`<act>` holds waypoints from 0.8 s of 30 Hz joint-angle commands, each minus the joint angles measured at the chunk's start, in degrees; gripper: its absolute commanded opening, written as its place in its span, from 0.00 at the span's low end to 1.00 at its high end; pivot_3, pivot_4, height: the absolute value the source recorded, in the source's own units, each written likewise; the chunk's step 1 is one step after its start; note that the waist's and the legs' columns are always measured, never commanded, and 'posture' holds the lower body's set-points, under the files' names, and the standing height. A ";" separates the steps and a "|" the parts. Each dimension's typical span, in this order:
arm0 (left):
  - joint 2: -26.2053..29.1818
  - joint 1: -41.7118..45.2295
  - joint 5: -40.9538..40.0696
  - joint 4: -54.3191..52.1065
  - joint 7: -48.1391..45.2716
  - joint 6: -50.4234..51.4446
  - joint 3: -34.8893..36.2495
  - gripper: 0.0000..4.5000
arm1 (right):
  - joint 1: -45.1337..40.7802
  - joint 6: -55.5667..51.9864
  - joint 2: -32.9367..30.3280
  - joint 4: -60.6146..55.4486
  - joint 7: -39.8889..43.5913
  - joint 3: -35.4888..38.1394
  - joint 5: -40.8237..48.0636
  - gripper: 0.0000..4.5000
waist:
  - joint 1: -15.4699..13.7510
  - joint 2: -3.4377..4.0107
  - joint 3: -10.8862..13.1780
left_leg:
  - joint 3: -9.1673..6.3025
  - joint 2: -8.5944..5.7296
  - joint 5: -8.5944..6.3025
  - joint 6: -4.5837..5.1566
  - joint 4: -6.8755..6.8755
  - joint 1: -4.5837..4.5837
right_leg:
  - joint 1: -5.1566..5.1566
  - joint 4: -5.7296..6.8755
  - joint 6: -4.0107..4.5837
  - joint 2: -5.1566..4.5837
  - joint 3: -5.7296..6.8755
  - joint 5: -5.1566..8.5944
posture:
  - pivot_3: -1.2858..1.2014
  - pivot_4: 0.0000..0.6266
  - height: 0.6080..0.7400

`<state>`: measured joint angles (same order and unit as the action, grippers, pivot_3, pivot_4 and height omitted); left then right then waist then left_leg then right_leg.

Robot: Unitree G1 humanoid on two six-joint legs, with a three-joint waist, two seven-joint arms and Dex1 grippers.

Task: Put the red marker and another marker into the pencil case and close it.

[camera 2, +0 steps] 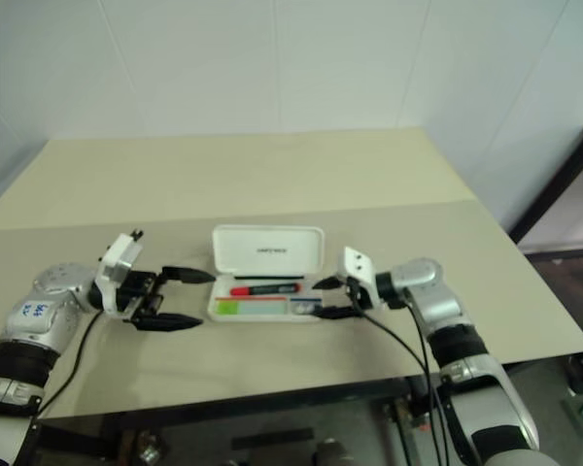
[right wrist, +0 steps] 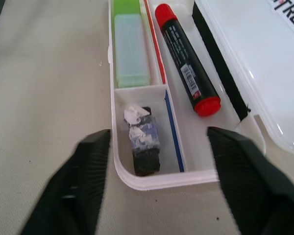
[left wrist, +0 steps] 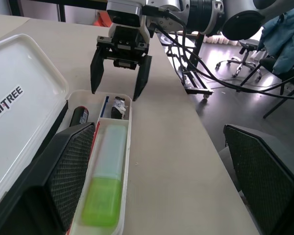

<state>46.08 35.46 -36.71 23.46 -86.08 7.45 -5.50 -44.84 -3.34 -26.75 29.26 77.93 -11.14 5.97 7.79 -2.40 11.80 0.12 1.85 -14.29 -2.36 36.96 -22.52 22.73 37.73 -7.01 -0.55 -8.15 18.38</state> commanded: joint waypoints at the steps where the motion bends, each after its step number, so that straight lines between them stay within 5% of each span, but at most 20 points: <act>1: -0.22 1.43 0.88 0.62 -6.42 -0.05 1.64 1.00 | -0.69 -0.28 -0.72 -2.57 -0.55 0.77 0.86 0.99 | 0.02 0.00 0.00 | 0.00 0.00 0.00 0.00 0.00 0.00 | 0.00 -0.01 0.00 0.00 0.00 0.00 | 0.52 0.24 1.00; 14: -2.31 5.17 2.60 4.72 -5.57 -1.43 3.22 1.00 | 3.02 -0.71 -2.61 -17.29 -5.23 7.88 7.57 0.99 | -0.20 0.01 0.01 | -0.11 0.02 -0.02 -0.01 -0.04 -0.14 | 0.06 -0.10 -0.01 -0.02 0.08 0.01 | 0.52 0.24 1.00; 24: -6.47 14.84 6.61 19.64 -2.94 -5.70 7.11 1.00 | 17.95 -7.79 -8.06 -36.60 -12.29 18.77 17.85 0.99 | -2.96 0.01 0.01 | -0.22 -0.06 -0.01 -0.03 0.02 -0.86 | 0.79 -0.02 0.02 0.01 0.22 0.04 | 0.52 0.24 1.00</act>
<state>39.95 48.79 -31.07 41.91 -86.02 3.03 0.22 -27.17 -10.48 -33.50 -3.66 66.84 5.24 21.75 4.83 -2.39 11.81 -0.07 1.78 -14.30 -2.39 37.00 -23.37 23.52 37.70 -6.98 -0.55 -7.96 18.42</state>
